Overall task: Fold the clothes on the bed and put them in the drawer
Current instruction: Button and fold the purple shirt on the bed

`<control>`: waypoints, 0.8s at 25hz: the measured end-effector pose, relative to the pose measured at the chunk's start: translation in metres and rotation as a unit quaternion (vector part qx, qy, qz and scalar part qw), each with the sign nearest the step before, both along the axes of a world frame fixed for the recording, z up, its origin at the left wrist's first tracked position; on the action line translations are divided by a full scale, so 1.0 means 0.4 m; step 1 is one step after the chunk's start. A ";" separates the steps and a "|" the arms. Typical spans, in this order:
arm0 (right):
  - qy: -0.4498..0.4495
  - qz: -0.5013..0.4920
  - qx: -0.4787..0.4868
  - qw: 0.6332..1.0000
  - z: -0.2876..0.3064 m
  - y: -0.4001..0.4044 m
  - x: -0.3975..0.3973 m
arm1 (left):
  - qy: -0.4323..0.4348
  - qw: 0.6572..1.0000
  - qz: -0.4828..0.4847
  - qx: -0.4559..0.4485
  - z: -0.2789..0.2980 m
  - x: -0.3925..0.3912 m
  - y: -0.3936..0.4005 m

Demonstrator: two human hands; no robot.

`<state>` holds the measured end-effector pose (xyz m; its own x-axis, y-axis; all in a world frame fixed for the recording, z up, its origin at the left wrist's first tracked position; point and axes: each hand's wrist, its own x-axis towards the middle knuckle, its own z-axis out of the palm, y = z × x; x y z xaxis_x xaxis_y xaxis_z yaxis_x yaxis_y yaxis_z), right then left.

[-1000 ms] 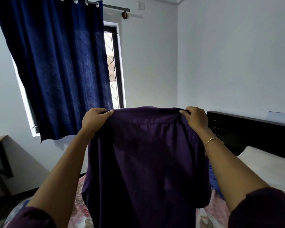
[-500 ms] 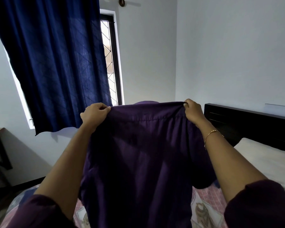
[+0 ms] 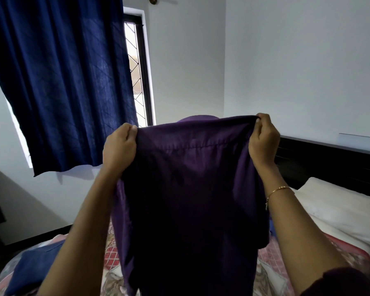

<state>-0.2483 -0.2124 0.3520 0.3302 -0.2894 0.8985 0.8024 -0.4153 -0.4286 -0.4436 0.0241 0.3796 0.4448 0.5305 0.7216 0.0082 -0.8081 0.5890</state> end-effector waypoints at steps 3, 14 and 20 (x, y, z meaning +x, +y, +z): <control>-0.059 -0.008 0.008 0.998 0.083 -0.035 0.005 | -0.059 0.944 -0.240 -0.219 0.095 -0.032 0.000; 0.232 0.107 -0.196 0.947 -0.371 0.056 0.352 | 0.276 0.909 -0.183 -0.253 -0.322 0.255 0.190; 0.321 0.107 -0.233 0.912 -0.675 0.253 0.649 | 0.272 0.942 -0.018 -0.194 -0.616 0.555 0.311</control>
<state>0.0112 -0.1110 0.0821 0.8356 0.2076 0.5086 0.5320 -0.5364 -0.6552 -0.2217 0.1486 0.1333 0.7147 0.6860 0.1366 0.3710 -0.5374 0.7573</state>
